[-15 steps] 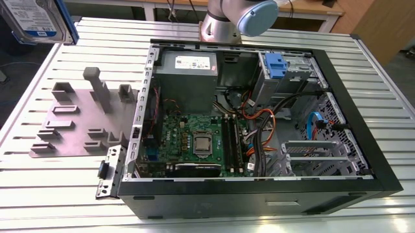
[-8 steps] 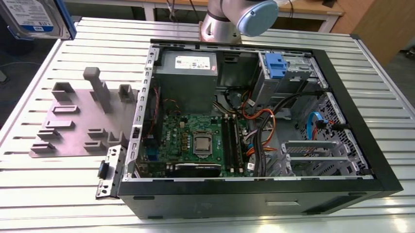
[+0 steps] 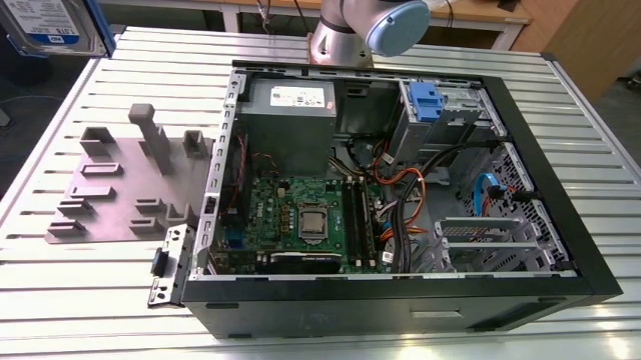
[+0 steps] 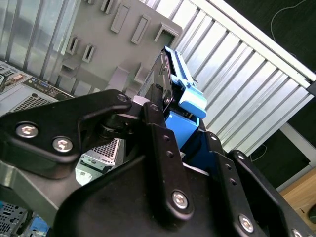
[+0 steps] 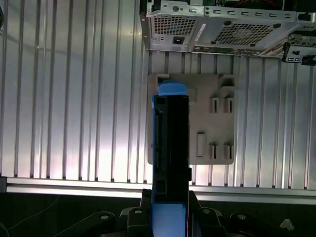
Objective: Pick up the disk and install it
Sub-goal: 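Pick up the disk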
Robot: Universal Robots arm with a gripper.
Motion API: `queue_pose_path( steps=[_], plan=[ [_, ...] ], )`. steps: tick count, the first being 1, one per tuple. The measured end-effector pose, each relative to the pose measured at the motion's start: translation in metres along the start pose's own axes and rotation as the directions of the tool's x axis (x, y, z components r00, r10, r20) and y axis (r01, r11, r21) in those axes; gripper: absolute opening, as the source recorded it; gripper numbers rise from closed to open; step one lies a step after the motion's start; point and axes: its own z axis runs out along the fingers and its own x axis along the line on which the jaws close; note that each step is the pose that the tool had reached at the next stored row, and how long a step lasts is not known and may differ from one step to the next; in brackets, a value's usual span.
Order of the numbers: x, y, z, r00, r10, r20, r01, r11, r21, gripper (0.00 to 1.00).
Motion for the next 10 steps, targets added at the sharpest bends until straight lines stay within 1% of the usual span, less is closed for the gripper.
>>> queue_pose_path(
  steps=[4, 10],
  plan=[
    [-0.0019, 0.0000, 0.0001, 1.0000, 0.000, 0.0004, 0.000, 1.0000, -0.0001, 0.36],
    [-0.0085, -0.0002, 0.0001, 1.0000, 0.000, 0.0016, 0.000, 1.0000, -0.0001, 0.36]
  ],
)
